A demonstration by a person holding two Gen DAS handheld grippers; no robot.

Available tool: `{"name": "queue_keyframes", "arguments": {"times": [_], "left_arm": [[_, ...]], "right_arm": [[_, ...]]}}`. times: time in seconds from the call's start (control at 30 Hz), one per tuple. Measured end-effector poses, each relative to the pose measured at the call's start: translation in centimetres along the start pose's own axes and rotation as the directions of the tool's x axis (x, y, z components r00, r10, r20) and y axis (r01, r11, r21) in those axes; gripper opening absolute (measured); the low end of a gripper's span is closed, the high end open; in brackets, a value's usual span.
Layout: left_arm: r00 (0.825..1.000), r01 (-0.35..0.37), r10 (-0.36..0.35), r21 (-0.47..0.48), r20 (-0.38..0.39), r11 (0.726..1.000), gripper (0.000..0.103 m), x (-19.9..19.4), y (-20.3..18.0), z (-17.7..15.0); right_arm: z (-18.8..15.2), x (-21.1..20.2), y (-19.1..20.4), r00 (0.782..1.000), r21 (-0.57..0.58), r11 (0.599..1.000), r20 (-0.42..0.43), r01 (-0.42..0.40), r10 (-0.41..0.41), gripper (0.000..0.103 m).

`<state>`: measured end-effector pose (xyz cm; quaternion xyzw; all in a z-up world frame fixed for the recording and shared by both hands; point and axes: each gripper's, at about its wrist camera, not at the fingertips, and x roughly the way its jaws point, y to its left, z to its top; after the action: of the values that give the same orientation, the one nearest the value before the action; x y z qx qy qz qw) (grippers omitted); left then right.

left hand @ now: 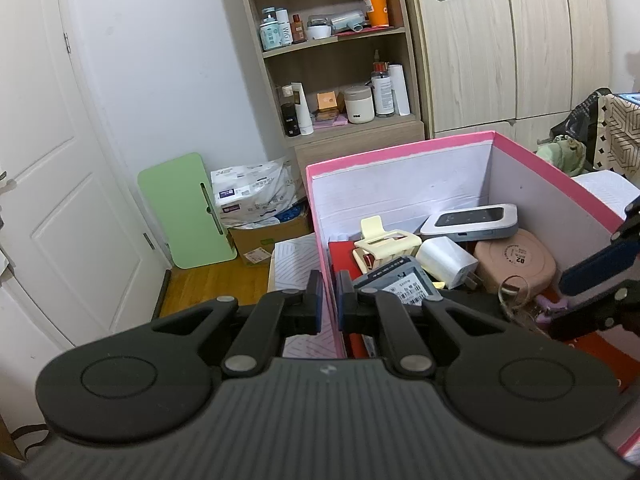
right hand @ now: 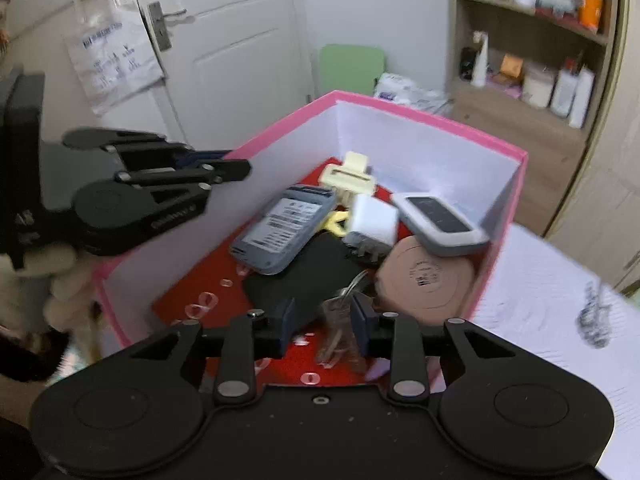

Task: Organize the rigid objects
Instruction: 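Carry the silver keys into the box and release them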

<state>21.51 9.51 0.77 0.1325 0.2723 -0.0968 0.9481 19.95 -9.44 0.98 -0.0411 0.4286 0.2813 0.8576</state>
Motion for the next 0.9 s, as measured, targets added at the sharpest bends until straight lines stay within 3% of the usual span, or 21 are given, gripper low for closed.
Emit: {"name": "queue_keyframes", "arguments": {"times": [0.7,0.9], "left_arm": [[1.000,-0.006,0.006,0.008,-0.005,1.000,0.007,0.1,0.1,-0.1],[1.000,0.006,-0.006,-0.017,0.010,1.000,0.007,0.0,0.4,-0.2]], "right_arm": [[-0.6,-2.7,-0.2,0.995,0.036,0.997,0.066,0.069,-0.071,0.044],[-1.1,-4.5,0.2,0.987,0.054,0.993,0.118,0.102,-0.108,0.055]]}}
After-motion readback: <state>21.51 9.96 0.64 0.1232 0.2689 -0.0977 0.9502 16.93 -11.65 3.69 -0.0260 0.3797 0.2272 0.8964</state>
